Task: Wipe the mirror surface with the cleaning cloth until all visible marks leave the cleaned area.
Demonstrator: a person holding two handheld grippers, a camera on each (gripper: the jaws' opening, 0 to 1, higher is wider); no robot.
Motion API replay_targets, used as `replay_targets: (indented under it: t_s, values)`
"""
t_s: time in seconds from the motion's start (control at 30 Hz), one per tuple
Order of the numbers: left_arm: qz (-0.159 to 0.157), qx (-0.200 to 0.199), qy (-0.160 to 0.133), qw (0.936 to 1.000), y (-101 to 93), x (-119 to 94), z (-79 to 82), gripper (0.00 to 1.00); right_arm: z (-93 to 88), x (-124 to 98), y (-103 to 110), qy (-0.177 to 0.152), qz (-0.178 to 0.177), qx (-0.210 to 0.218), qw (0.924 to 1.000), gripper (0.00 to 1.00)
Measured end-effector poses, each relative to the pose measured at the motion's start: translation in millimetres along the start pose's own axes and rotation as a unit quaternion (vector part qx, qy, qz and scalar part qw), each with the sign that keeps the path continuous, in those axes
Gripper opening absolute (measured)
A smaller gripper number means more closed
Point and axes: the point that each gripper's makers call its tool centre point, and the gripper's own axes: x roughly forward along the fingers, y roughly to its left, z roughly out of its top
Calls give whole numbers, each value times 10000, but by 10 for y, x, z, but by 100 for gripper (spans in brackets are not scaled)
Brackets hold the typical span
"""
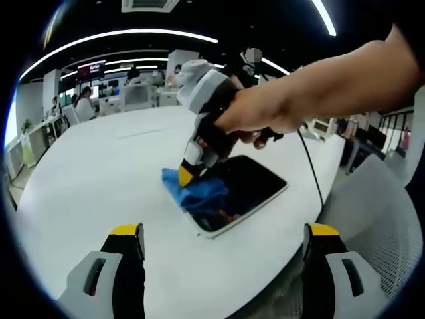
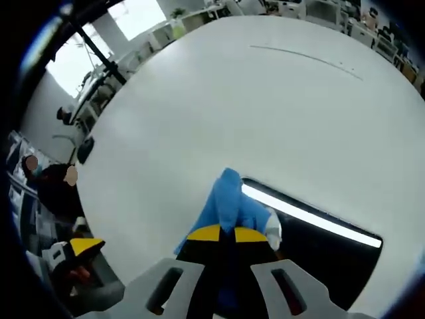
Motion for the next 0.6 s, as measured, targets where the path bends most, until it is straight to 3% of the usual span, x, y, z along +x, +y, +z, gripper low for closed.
replay_targets:
  t_s: [0.5, 0.6]
  values:
    - [78, -40, -4, 10000, 32, 0, -11, 100, 242, 83, -145, -98, -110, -161, 9998, 0]
    - [70, -34, 6, 10000, 29, 6, -20, 100, 242, 53, -135, -116, -61, 50, 9999, 0]
